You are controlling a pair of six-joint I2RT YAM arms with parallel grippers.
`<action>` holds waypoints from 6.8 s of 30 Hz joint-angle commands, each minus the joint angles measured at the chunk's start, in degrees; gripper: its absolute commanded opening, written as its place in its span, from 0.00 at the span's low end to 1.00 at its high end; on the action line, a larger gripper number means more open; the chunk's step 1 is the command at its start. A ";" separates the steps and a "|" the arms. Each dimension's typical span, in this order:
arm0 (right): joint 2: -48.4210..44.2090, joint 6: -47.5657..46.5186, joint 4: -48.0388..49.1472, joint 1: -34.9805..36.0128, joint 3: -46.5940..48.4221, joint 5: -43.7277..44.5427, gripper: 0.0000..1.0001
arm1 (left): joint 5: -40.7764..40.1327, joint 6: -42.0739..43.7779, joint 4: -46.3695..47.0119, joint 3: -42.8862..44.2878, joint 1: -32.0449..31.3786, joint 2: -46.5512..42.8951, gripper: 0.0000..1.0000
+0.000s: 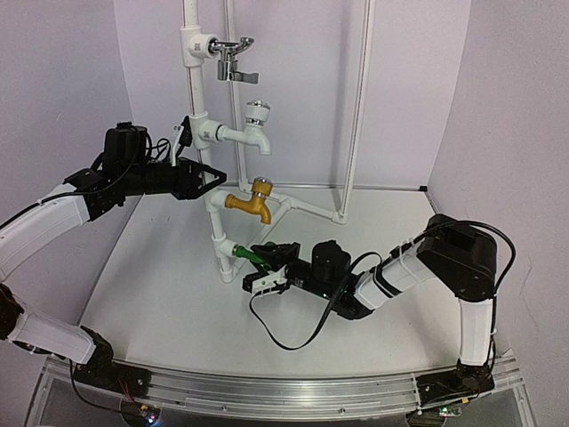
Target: Install the water faucets
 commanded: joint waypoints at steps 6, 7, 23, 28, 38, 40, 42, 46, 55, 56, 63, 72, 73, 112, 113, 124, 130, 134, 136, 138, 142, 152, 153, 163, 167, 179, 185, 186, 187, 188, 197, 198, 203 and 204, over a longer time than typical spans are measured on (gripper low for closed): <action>1.57 2.11 5.54 -0.44 1.77 -0.08 0.00 | 5.80 -1.07 -7.27 0.68 -0.70 -0.54 0.00; 1.57 2.04 5.79 -0.47 1.58 0.00 0.00 | 5.57 -1.07 -7.28 0.65 -0.72 -0.62 0.00; 1.93 3.05 7.60 -1.22 0.12 0.04 0.00 | 5.22 -1.86 -7.32 1.03 -0.70 -0.33 0.00; 2.13 3.51 8.00 -1.32 -0.22 -0.23 0.00 | 5.60 -1.96 -7.29 1.39 -0.70 -0.01 0.00; 3.48 3.68 8.11 -0.95 0.52 -1.49 0.00 | 5.71 -2.60 -7.32 1.84 -0.70 0.28 0.00; 3.62 3.81 7.96 -0.67 0.63 -1.48 0.00 | 5.81 -2.72 -7.30 1.93 -0.70 0.34 0.00; 3.66 4.20 7.79 -0.46 0.73 -1.56 0.00 | 5.90 -2.82 -7.29 1.96 -0.70 0.53 0.00; 3.72 5.42 7.59 -0.29 1.49 -1.59 0.00 | 6.14 -2.88 -7.33 1.96 -0.70 0.61 0.00; 3.15 4.99 7.42 1.26 3.16 -1.95 0.00 | 6.06 -3.53 -7.00 1.49 -0.70 0.62 0.00; 3.12 5.15 7.42 1.38 3.22 -1.80 0.00 | 6.14 -3.53 -7.00 1.48 -0.70 0.61 0.00; 3.71 7.57 7.54 1.12 3.62 -1.19 0.00 | 6.56 -3.89 -6.66 0.79 -0.71 0.14 0.00; 6.09 13.93 11.36 0.54 3.72 -0.83 0.00 | 7.51 -5.74 -4.94 -0.50 -0.71 -0.48 0.00; 6.21 14.36 11.80 0.49 3.78 -0.70 0.00 | 7.61 -5.81 -4.83 -0.58 -0.70 -0.48 0.00; -0.03 44.10 1.34 1.33 8.25 -0.25 0.00 | 6.99 -8.59 -2.18 -2.37 -0.80 -0.71 0.00; 0.29 44.89 1.58 1.34 8.59 0.06 0.00 | 6.94 -8.68 -2.10 -2.41 -0.80 -0.74 0.00; -0.09 54.64 1.62 1.40 9.09 0.93 0.00 | 7.55 -9.56 -1.30 -2.70 -0.83 -0.24 0.00; -0.20 59.53 1.68 0.60 8.87 -2.13 0.00 | 8.06 -9.72 -0.95 -2.89 -0.88 -0.32 0.00; -0.51 62.86 1.52 -0.44 9.12 -4.72 0.00 | 8.54 -9.85 -0.81 -3.05 -0.88 -0.38 0.00; -0.61 64.25 1.10 -0.69 9.34 -5.79 0.00 | 8.67 -9.91 -0.78 -3.11 -0.96 -0.34 0.00; -0.62 65.76 0.94 -0.97 9.53 -6.68 0.00 | 8.71 -9.95 -0.77 -3.11 -0.98 -0.35 0.00; -0.39 68.19 0.89 -1.27 9.75 -7.24 0.00 | 8.70 -9.94 -0.65 -3.05 -1.23 -0.10 0.00; 0.78 74.12 1.59 -1.89 10.75 -6.86 0.00 | 8.52 -10.64 0.28 -3.19 -2.01 0.08 0.00; 0.92 75.07 1.60 -2.10 10.85 -6.86 0.00 | 8.46 -10.72 0.38 -3.27 -2.09 0.07 0.00; 2.30 83.12 2.07 -3.47 11.70 -7.65 0.00 | 8.01 -11.69 2.02 -4.04 -2.83 -0.08 0.00; 2.74 85.89 2.06 -4.04 11.91 -7.57 0.00 | 7.01 -12.07 2.44 -4.28 -3.46 0.05 0.00; 3.52 96.09 1.62 -6.17 12.68 -9.40 0.00 | 6.01 -12.64 3.51 -4.70 -4.99 0.21 0.00; 4.28 103.95 1.62 -7.10 13.57 -10.03 0.00 | 5.81 -12.97 3.83 -4.93 -5.03 -0.15 0.00; 4.38 105.18 1.62 -7.19 13.76 -10.10 0.00 | 5.80 -13.05 3.88 -4.98 -5.03 -0.22 0.00; 4.48 106.67 1.60 -7.33 14.01 -10.28 0.00 | 5.80 -13.10 3.89 -5.05 -5.04 -0.31 0.00; 4.55 108.18 1.57 -7.44 14.19 -10.39 0.00 | 5.84 -13.14 3.87 -5.06 -5.07 -0.34 0.00; 5.94 119.06 1.62 -8.13 15.19 -10.60 0.00 | 5.79 -13.60 4.30 -5.39 -5.19 -0.75 0.00; 6.03 120.16 1.62 -8.16 15.27 -10.61 0.00 | 5.72 -13.64 4.32 -5.49 -5.19 -0.80 0.00; 6.17 126.23 1.62 -8.15 15.35 -10.29 0.00 | 5.60 -13.85 4.57 -5.55 -5.35 -0.99 0.00; 6.18 127.27 1.62 -8.20 15.30 -10.22 0.00 | 5.55 -13.90 4.64 -5.57 -5.35 -1.02 0.00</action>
